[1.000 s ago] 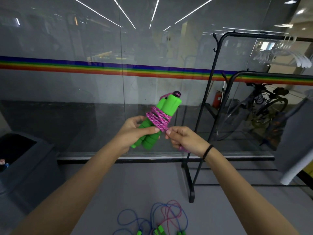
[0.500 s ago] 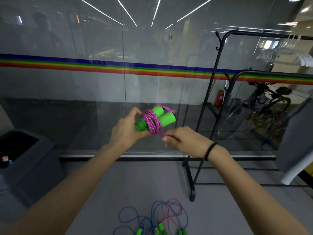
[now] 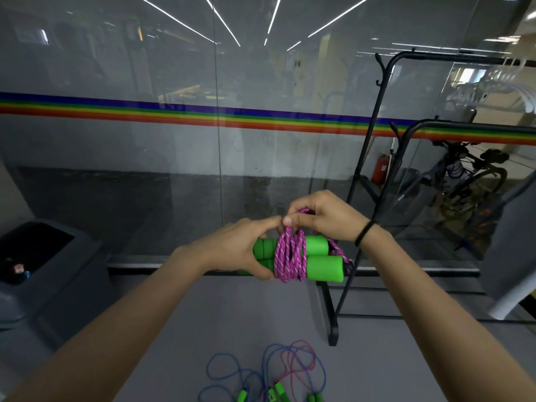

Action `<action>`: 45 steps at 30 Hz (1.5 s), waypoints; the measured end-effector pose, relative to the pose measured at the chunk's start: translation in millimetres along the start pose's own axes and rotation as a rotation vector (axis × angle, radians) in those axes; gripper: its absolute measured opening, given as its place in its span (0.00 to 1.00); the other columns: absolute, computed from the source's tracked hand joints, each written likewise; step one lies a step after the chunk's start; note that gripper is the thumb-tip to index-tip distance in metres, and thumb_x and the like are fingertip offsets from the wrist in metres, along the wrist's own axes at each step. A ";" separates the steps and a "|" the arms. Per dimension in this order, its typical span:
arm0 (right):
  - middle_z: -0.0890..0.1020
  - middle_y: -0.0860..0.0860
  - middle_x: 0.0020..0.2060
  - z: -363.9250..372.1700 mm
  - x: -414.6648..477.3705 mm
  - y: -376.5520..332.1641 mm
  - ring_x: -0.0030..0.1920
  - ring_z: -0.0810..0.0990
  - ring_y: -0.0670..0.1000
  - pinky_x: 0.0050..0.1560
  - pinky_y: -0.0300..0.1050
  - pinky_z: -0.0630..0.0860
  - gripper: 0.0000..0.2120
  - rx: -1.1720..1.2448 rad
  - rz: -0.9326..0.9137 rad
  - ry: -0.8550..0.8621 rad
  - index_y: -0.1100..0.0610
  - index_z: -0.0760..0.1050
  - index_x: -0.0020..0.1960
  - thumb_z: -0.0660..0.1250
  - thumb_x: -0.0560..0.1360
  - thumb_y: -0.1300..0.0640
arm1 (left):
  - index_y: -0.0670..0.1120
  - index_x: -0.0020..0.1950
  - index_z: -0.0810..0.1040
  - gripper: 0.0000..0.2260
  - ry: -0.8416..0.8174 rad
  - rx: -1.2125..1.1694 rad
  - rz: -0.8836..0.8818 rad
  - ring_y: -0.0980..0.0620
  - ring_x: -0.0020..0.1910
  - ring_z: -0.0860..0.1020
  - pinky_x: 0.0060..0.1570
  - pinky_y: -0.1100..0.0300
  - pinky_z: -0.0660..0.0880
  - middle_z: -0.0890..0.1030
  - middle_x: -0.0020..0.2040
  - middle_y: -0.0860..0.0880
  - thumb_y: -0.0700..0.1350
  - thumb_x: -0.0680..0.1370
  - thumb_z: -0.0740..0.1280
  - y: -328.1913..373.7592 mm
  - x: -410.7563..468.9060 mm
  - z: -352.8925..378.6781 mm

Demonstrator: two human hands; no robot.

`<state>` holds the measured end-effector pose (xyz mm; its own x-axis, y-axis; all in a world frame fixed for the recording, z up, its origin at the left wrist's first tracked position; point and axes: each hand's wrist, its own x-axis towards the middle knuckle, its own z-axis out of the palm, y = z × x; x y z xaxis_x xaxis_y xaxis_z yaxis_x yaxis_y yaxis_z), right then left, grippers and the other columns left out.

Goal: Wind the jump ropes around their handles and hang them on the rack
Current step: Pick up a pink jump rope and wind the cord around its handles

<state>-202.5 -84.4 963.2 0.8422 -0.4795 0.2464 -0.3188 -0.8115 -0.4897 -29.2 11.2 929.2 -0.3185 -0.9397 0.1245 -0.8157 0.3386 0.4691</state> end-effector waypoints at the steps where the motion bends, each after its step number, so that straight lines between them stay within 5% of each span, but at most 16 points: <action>1: 0.80 0.45 0.30 0.6 -0.2 3.0 0.32 0.76 0.40 0.37 0.33 0.69 0.10 0.005 0.005 0.025 0.58 0.80 0.39 0.67 0.73 0.51 | 0.54 0.57 0.68 0.25 -0.003 0.024 0.003 0.56 0.28 0.73 0.32 0.56 0.71 0.78 0.34 0.49 0.50 0.64 0.76 1.0 -0.7 -0.2; 7: 0.79 0.55 0.28 3.7 0.5 14.9 0.30 0.72 0.49 0.34 0.41 0.66 0.15 0.078 0.001 0.130 0.59 0.79 0.36 0.65 0.70 0.46 | 0.54 0.52 0.70 0.21 -0.043 -0.008 0.033 0.60 0.26 0.73 0.28 0.64 0.69 0.78 0.31 0.52 0.47 0.65 0.76 4.7 -5.6 4.5; 13: 0.71 0.47 0.25 4.3 -3.4 19.8 0.28 0.67 0.45 0.32 0.36 0.64 0.11 0.394 0.051 0.106 0.51 0.77 0.33 0.65 0.70 0.47 | 0.50 0.52 0.71 0.25 0.013 -0.298 0.041 0.48 0.44 0.81 0.45 0.48 0.79 0.81 0.46 0.49 0.46 0.60 0.80 8.5 -6.1 8.8; 17: 0.77 0.43 0.20 9.4 -10.9 31.0 0.24 0.75 0.38 0.29 0.29 0.71 0.16 0.644 0.168 0.221 0.55 0.75 0.28 0.65 0.73 0.66 | 0.45 0.56 0.74 0.26 0.092 -0.590 0.025 0.51 0.50 0.81 0.54 0.54 0.78 0.81 0.52 0.46 0.38 0.62 0.79 10.7 -2.9 8.6; 23: 0.69 0.45 0.18 25.3 -6.9 25.0 0.22 0.64 0.41 0.27 0.33 0.62 0.13 0.700 0.146 0.378 0.62 0.73 0.34 0.58 0.77 0.64 | 0.41 0.45 0.75 0.18 0.272 -1.173 -0.019 0.52 0.29 0.80 0.31 0.61 0.78 0.82 0.33 0.49 0.46 0.59 0.72 15.8 12.3 19.7; 26: 0.70 0.45 0.20 26.4 -5.6 24.2 0.22 0.66 0.40 0.28 0.35 0.64 0.14 0.494 0.163 0.471 0.55 0.76 0.33 0.61 0.77 0.58 | 0.41 0.43 0.77 0.18 0.384 -1.305 -0.095 0.52 0.27 0.78 0.29 0.62 0.77 0.81 0.31 0.49 0.50 0.59 0.70 13.9 20.6 26.1; 30: 0.72 0.45 0.21 26.2 -3.4 17.3 0.23 0.70 0.42 0.31 0.36 0.66 0.16 0.167 0.197 0.561 0.49 0.74 0.29 0.64 0.76 0.53 | 0.39 0.47 0.78 0.22 0.455 -1.358 -0.187 0.54 0.25 0.77 0.30 0.62 0.76 0.80 0.29 0.50 0.51 0.59 0.70 8.8 26.4 29.2; 35: 0.73 0.49 0.23 24.5 -10.0 8.1 0.30 0.72 0.46 0.33 0.31 0.64 0.14 0.015 0.171 0.557 0.55 0.78 0.33 0.65 0.75 0.53 | 0.37 0.47 0.77 0.16 0.458 -1.360 -0.254 0.54 0.25 0.76 0.31 0.61 0.79 0.79 0.29 0.49 0.47 0.66 0.65 3.5 22.2 30.8; 38: 0.77 0.53 0.26 22.5 -16.8 1.8 0.30 0.73 0.49 0.33 0.37 0.64 0.12 -0.034 0.165 0.508 0.58 0.80 0.37 0.65 0.75 0.54 | 0.40 0.46 0.79 0.18 0.463 -1.217 -0.239 0.50 0.33 0.79 0.41 0.55 0.79 0.83 0.38 0.44 0.50 0.63 0.70 0.4 12.6 26.7; 42: 0.80 0.51 0.27 13.4 -30.2 -10.8 0.34 0.77 0.49 0.34 0.35 0.68 0.09 -0.006 0.157 0.643 0.56 0.80 0.36 0.67 0.73 0.53 | 0.46 0.60 0.74 0.28 0.462 -1.003 -0.138 0.41 0.55 0.79 0.58 0.48 0.74 0.80 0.57 0.43 0.49 0.61 0.71 9.6 2.5 16.4; 45: 0.82 0.48 0.31 9.0 -39.3 -29.5 0.33 0.80 0.47 0.39 0.41 0.77 0.05 0.099 0.142 0.775 0.54 0.81 0.40 0.70 0.71 0.52 | 0.54 0.62 0.71 0.29 0.511 -1.027 -0.039 0.47 0.49 0.81 0.56 0.47 0.75 0.81 0.54 0.50 0.45 0.61 0.66 28.9 0.4 11.5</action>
<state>-222.3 -38.6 960.4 0.2418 -0.7017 0.6702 -0.3298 -0.7090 -0.6233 -58.5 21.2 932.7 0.1235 -0.9378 0.3245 0.0332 0.3307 0.9432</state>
